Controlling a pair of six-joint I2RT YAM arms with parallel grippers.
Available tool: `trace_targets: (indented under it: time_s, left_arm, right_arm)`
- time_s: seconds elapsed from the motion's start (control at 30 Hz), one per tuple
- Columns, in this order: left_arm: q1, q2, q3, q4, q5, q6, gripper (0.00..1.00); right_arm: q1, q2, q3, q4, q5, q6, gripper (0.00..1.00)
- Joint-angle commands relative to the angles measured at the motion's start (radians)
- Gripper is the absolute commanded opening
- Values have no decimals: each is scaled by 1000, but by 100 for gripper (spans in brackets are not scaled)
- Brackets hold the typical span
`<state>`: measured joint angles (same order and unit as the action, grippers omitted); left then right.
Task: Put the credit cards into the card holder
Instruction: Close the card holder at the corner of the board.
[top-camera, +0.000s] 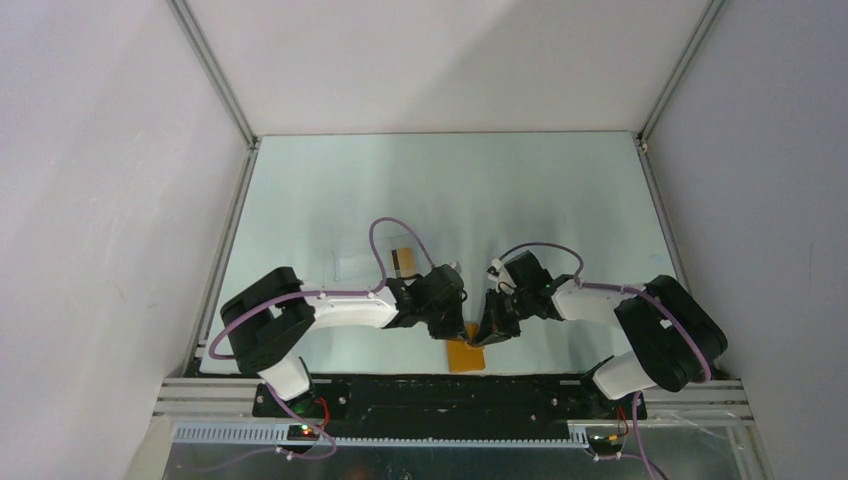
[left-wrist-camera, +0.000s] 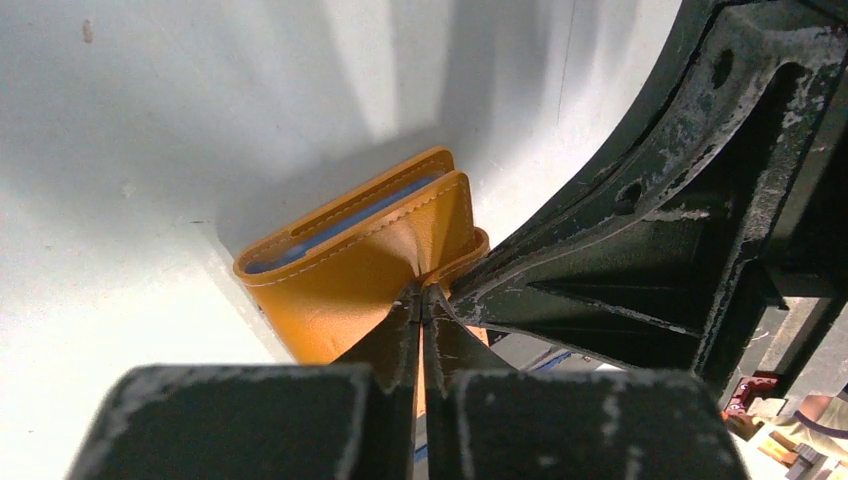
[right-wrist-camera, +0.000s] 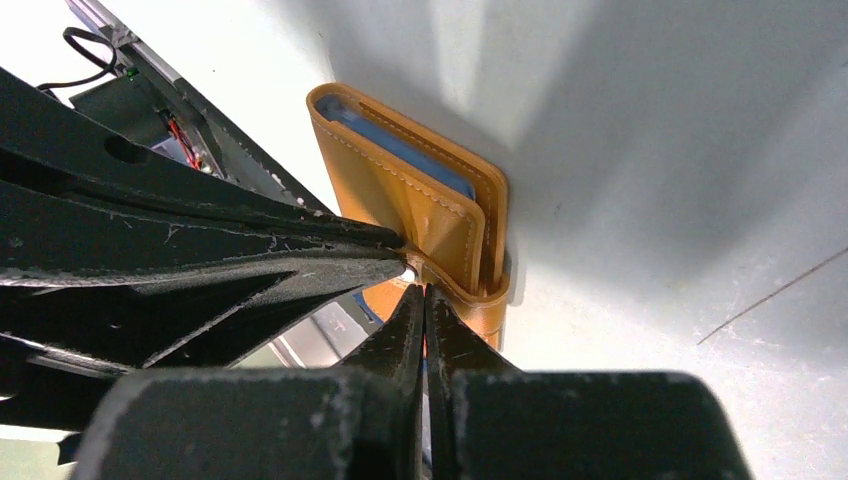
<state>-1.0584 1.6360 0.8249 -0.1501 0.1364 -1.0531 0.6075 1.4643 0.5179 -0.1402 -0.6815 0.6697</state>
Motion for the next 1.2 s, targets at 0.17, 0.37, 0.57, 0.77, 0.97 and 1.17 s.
trace_targets:
  time_s: [0.17, 0.37, 0.57, 0.77, 0.97, 1.17]
  left_arm:
    - [6, -55, -4, -62, -21, 12, 23]
    - [12, -75, -23, -23, 8, -1, 21]
    - [12, -50, -54, 44, 41, -16, 15]
    - [11, -30, -53, 58, 58, -17, 11]
    - [10, -26, -54, 66, 69, -16, 0]
    - [4, -47, -62, 64, 62, -26, 0]
  right_arm:
    - [42, 25, 1, -87, 168, -48, 0]
    - [51, 20, 1, -114, 181, -55, 0]
    - [56, 27, 1, -116, 182, -56, 0]
    - [57, 36, 1, -109, 174, -56, 0]
    - [57, 28, 0, -90, 143, -49, 0]
    - [58, -48, 1, -52, 102, -20, 0]
